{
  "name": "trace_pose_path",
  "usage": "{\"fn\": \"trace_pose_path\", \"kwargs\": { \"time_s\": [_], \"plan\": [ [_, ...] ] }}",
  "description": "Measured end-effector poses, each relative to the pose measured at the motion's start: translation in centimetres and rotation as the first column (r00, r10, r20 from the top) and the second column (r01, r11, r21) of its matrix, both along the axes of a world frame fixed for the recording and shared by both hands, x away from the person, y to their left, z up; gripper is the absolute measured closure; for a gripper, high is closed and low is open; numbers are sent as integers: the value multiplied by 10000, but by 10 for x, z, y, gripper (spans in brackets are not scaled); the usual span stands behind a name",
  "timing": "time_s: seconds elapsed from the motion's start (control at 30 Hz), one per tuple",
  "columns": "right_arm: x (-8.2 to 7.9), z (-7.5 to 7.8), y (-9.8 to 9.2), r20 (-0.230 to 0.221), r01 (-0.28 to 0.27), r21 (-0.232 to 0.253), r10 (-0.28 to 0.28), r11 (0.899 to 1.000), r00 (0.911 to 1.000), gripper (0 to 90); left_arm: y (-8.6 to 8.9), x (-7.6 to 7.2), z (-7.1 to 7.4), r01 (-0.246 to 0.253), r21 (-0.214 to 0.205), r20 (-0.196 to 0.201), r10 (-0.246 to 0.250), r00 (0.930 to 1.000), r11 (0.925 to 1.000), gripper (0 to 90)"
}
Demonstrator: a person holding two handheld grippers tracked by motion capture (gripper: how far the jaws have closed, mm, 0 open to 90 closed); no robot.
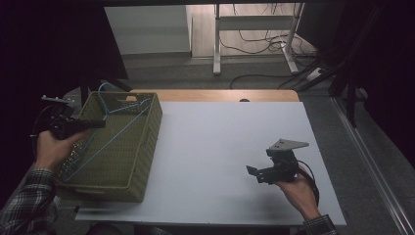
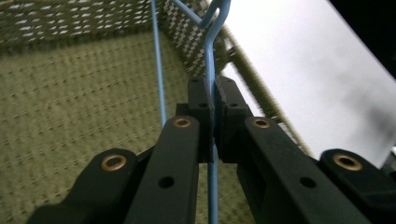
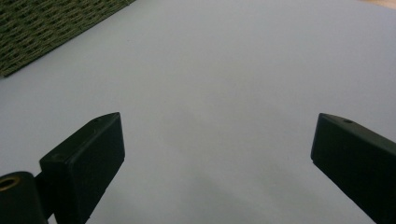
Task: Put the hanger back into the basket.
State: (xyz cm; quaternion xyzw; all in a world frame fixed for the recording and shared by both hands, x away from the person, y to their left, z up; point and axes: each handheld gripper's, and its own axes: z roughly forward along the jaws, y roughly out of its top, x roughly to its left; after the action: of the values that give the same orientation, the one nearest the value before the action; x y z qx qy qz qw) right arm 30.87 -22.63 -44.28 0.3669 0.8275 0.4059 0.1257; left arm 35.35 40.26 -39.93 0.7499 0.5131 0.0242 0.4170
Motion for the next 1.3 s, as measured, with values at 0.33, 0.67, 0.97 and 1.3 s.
{"fn": "trace_pose_path", "kwargs": {
  "time_s": [0.33,0.67,0.97,1.3],
  "plan": [
    [0,-1,-1,32,46,-54,-46,10000,10000,28,17,4,-37,-643,306,-441,656,9969,9975,872],
    [0,-4,1,12,-46,-264,46,9996,10000,29,23,-4,-46,-2255,2153,-44,2319,9727,9502,606],
    [-3,1,-8,27,-48,-63,48,10000,10000,0,-8,-25,-21,-1489,1745,1237,1284,9840,9733,225],
    [-10,3,-18,13,-1,8,1,10000,10000,0,-68,-57,0,-11,1338,1943,-252,9806,9910,106]
  ]
}}
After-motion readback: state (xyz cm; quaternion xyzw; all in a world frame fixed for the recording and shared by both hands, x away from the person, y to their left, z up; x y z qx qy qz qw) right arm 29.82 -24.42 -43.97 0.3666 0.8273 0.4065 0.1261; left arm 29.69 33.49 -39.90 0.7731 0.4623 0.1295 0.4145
